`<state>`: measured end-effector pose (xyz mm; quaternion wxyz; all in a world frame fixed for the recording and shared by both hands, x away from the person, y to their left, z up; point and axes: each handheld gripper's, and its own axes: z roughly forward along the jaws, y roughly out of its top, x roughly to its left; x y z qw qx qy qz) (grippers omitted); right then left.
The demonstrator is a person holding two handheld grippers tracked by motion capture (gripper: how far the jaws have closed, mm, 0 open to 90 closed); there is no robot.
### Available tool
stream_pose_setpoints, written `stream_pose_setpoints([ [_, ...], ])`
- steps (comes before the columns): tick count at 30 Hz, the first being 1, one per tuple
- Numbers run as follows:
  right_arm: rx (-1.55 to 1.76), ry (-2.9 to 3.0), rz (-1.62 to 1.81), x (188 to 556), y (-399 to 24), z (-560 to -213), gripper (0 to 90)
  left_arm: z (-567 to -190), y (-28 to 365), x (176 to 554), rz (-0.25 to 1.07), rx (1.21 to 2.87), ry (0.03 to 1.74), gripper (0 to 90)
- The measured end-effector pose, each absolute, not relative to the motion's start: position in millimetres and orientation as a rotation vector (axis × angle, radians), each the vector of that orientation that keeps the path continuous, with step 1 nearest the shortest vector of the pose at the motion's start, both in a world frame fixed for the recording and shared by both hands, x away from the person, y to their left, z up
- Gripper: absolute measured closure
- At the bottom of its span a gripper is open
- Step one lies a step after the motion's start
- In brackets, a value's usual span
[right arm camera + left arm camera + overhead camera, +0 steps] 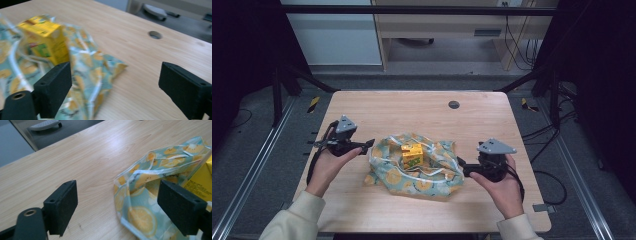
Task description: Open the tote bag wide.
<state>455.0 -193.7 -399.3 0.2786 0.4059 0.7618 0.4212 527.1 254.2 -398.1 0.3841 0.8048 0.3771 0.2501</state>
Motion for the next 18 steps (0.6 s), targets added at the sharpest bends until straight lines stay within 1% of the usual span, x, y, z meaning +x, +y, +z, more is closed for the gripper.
stream_pose_setpoints([
  [4,1.134,1.998,1.106,458,-209,-398,8.6,-396,266,519,0.636,2.038,0.979,11.5],
  [7,1.182,1.976,1.063,461,-226,-404,6.6,-398,280,509,0.666,2.027,1.001,10.1],
  [14,1.29,1.966,1.044,468,-243,-418,6.5,-414,303,508,0.644,2.023,1.061,8.0],
  [18,1.354,1.956,1.008,472,-253,-431,6.6,-430,317,512,0.625,2.027,1.114,7.0],
])
